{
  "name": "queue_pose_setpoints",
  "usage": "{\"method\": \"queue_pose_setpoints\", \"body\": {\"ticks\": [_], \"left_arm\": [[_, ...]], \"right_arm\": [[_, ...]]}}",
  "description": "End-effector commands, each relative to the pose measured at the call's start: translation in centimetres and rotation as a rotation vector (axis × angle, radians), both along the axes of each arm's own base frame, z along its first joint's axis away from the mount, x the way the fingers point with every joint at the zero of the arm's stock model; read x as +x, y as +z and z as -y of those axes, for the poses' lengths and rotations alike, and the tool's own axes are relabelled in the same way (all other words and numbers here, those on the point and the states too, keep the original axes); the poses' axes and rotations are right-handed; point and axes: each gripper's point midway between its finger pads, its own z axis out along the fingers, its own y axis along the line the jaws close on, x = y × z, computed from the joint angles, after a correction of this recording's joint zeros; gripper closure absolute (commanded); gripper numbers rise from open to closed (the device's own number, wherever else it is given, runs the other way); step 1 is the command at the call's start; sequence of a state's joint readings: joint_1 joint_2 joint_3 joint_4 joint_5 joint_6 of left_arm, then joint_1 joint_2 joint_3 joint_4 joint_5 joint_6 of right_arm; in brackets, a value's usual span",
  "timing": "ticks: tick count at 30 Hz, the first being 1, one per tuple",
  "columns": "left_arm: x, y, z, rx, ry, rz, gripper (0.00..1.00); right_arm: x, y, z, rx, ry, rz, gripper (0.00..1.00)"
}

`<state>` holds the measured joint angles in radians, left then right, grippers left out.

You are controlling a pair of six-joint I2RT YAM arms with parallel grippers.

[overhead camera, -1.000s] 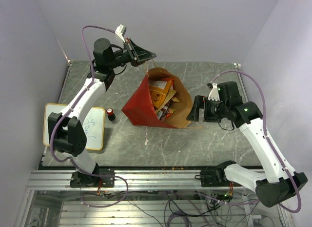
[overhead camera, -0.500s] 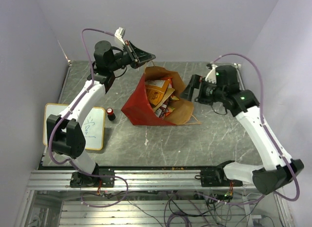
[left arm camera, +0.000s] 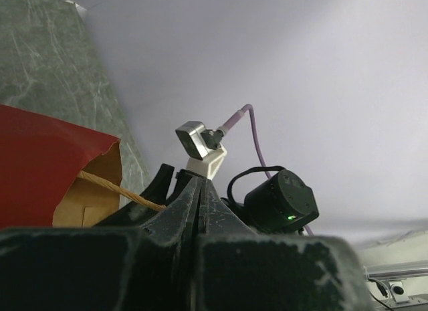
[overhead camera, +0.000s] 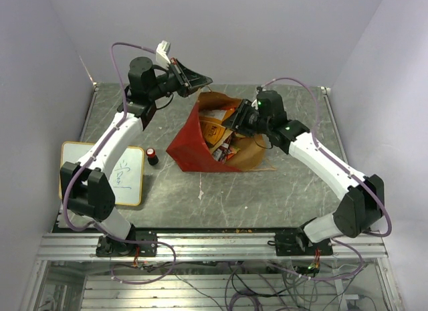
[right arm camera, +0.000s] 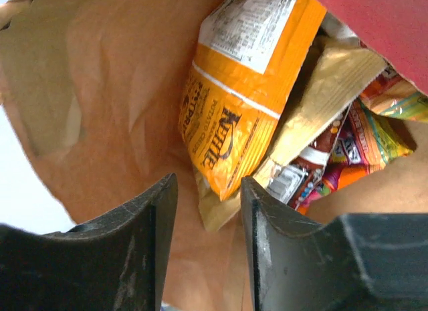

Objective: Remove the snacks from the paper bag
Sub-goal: Take out the snack from the paper bag.

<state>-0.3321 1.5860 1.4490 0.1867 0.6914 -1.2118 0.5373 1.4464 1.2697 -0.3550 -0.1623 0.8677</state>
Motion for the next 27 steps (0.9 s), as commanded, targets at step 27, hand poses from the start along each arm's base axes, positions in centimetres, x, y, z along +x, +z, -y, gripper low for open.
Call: {"method": "queue_pose_setpoints", "body": {"ticks": [27], "left_arm": [[-2.6, 0.6, 1.2, 0.035, -0.025, -0.002, 0.93]], "right_arm": [[5.8, -5.6, -1.2, 0.028, -0.182, 0.036, 0.49]]}}
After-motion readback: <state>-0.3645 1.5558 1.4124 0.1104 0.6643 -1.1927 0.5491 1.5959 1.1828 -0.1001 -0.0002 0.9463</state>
